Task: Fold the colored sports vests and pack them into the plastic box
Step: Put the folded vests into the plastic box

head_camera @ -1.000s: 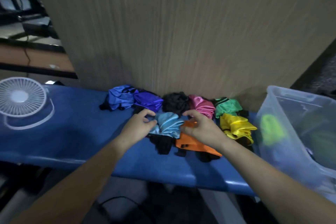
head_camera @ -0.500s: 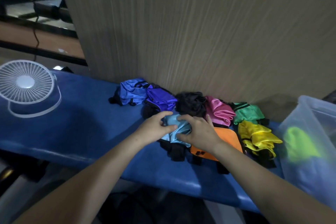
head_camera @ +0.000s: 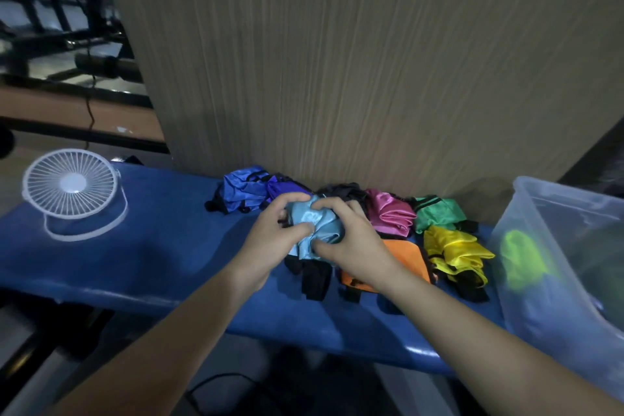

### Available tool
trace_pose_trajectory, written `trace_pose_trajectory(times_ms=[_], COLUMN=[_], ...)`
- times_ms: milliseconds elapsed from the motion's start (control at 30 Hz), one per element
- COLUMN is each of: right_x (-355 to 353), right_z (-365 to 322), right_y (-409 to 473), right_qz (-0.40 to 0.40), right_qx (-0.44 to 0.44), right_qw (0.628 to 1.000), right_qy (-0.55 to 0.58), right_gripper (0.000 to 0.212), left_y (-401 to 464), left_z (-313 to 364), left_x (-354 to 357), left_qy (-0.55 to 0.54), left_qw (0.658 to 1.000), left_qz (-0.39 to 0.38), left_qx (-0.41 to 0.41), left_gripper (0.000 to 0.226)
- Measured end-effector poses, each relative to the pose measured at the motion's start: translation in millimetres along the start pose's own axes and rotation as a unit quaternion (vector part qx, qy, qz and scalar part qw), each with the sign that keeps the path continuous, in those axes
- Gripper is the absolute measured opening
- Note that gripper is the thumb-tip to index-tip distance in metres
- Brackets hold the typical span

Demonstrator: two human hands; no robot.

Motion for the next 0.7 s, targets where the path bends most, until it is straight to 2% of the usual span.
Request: trace_pose_trajectory(times_ms=[300,700], right_x=[-109.1,-295.8], right_z=[-2.6,49.8], right_y=[-48.1,-134.7], right_qz=[0.065,0.167], right_qx=[0.013,0.075], right_qw=[0.997,0.979], right_qy=[-0.036,-0.085], right_gripper=[0.054,0.051], left_y=[-25.9,-43.1], left_z=[67.2,124.2], left_x=[95.0,294.8], left_qy=[0.001,-0.029], left_qw=[0.996,0.974], left_qz=[-0.089,-0.22], left_qx=[0.026,0.043], left_gripper=[0.041,0.042])
Point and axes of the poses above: each hand's wrist, its own y-axis towards the middle knuckle, its own x-axis out of the palm, z = x × y, the point moved 6 cm from there along y, towards the middle knuckle, and after that the axes turned 8 degrees about -y, right-handed, at the moved point
